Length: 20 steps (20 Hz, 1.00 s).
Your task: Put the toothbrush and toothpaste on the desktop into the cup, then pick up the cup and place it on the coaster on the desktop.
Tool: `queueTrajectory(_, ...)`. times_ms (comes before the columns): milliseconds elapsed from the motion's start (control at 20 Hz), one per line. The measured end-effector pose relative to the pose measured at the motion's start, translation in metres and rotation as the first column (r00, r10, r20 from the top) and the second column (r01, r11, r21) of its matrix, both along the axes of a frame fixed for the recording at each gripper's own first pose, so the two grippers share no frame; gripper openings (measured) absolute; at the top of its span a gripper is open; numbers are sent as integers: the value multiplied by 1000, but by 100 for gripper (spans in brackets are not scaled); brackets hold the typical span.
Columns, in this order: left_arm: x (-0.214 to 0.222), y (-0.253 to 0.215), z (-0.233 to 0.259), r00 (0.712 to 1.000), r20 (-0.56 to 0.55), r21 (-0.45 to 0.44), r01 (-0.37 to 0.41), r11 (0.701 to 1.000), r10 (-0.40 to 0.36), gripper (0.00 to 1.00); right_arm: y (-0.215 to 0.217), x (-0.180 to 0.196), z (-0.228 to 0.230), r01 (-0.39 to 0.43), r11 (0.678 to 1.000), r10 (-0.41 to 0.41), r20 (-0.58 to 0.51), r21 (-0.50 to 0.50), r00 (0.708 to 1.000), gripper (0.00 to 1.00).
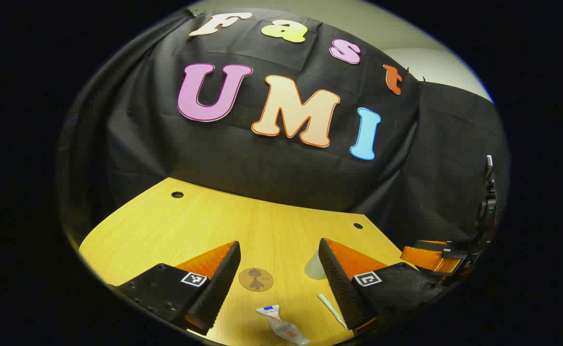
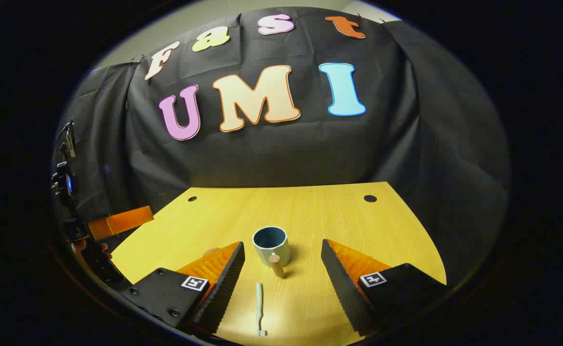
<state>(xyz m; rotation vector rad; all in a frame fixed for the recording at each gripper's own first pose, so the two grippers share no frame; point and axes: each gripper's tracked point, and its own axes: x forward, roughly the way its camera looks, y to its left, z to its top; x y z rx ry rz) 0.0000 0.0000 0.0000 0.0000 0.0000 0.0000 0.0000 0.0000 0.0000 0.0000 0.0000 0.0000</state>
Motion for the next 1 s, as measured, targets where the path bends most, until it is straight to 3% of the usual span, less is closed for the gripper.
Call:
queueTrajectory(50,-1,2,-1,1000,-4,-5,-7,1000,7,94,1,2,-2,-6,1000,6,-10,-2,1000,98)
queueTrajectory(300,-10,16,-6,999,-13,-5,-45,999,45,95,7,8,-17,-34,999,32,-72,-27,997,98)
queueTrajectory(350,-13,21,-9,998,-21,-1,-54,999,54,95,10,12,-20,-40,999,37,-82,-34,996,94)
queueTrajectory(600,-25,40,-17,995,-47,15,-92,996,93,94,31,33,-31,-72,996,63,-149,-54,987,94)
queueTrajectory(650,-28,45,-20,993,-55,10,-100,995,100,94,34,36,-37,-79,995,68,-169,-57,983,98)
queueTrajectory(700,-30,50,-22,992,-62,5,-109,994,109,95,37,39,-42,-86,994,73,-195,-60,978,94)
queueTrajectory(750,-32,54,-24,991,-68,1,-117,993,117,95,40,41,-49,-92,994,75,-222,-66,972,98)
queueTrajectory(1000,-40,68,-34,984,-90,-9,-156,988,154,95,56,53,-88,-146,983,93,-379,-112,921,98)
